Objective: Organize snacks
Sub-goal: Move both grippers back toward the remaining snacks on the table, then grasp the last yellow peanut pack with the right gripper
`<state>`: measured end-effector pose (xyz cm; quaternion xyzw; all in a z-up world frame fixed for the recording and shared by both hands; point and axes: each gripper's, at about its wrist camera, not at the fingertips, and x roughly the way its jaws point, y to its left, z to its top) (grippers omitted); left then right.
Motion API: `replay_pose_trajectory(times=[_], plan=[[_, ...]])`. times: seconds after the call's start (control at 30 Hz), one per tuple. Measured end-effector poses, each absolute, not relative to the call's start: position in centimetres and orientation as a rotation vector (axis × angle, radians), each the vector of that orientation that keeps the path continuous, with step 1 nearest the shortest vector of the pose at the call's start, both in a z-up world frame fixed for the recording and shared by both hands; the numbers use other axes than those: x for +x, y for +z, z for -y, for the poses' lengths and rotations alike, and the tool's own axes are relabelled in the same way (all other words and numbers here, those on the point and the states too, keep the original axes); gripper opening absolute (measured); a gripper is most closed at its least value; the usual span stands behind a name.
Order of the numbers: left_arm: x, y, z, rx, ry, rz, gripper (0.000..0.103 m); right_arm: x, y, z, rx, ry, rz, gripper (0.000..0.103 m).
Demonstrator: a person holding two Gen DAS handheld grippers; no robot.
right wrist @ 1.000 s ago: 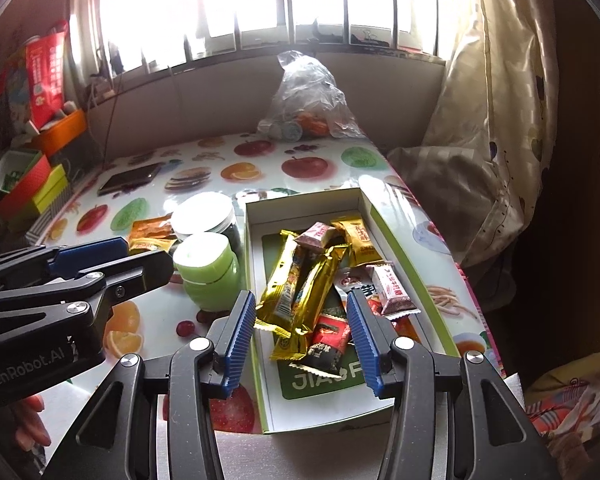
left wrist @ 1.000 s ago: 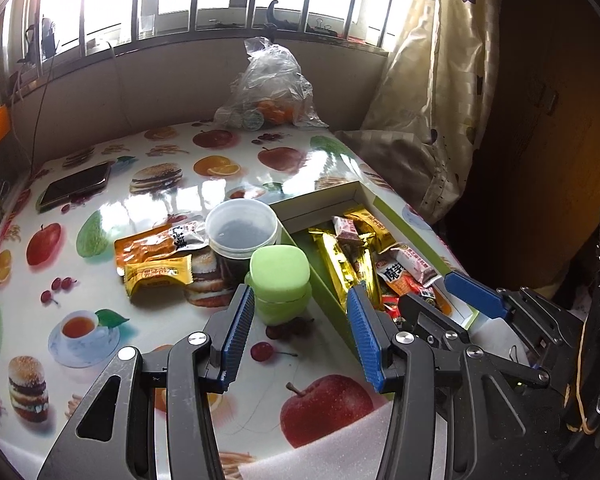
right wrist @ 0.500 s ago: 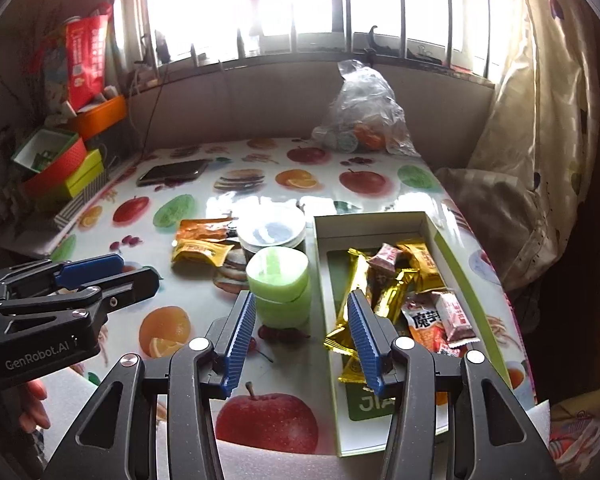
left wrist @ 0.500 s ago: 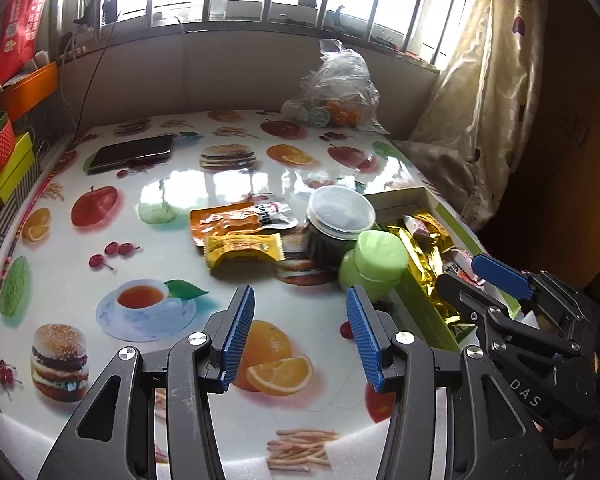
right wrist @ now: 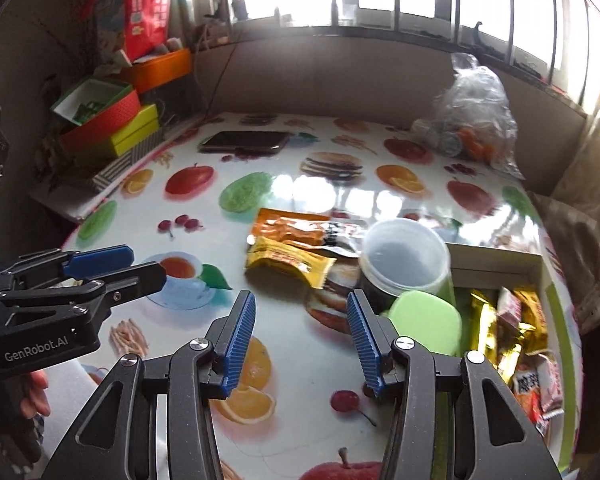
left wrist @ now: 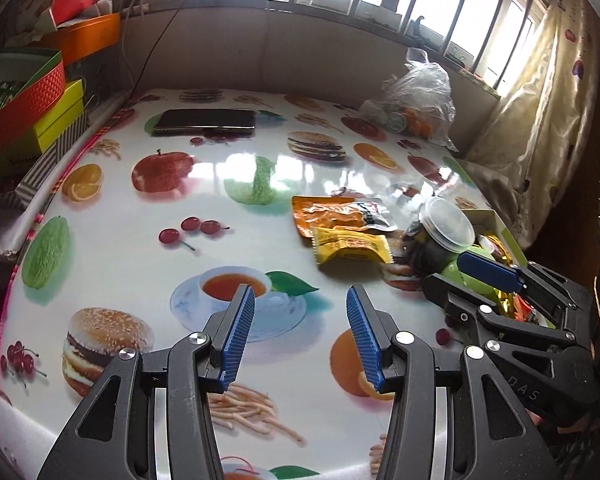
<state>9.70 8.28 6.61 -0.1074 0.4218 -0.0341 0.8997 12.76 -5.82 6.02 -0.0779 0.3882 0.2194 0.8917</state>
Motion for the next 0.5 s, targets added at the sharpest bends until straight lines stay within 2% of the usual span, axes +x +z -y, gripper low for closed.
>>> replay_pose_trajectory(times=[0.5], plan=[[10.5,4.4,-13.5,-0.297,-0.010,-0.906,0.049,19.7,2.5,-0.5,-0.457,0.501,-0.962,0.048]])
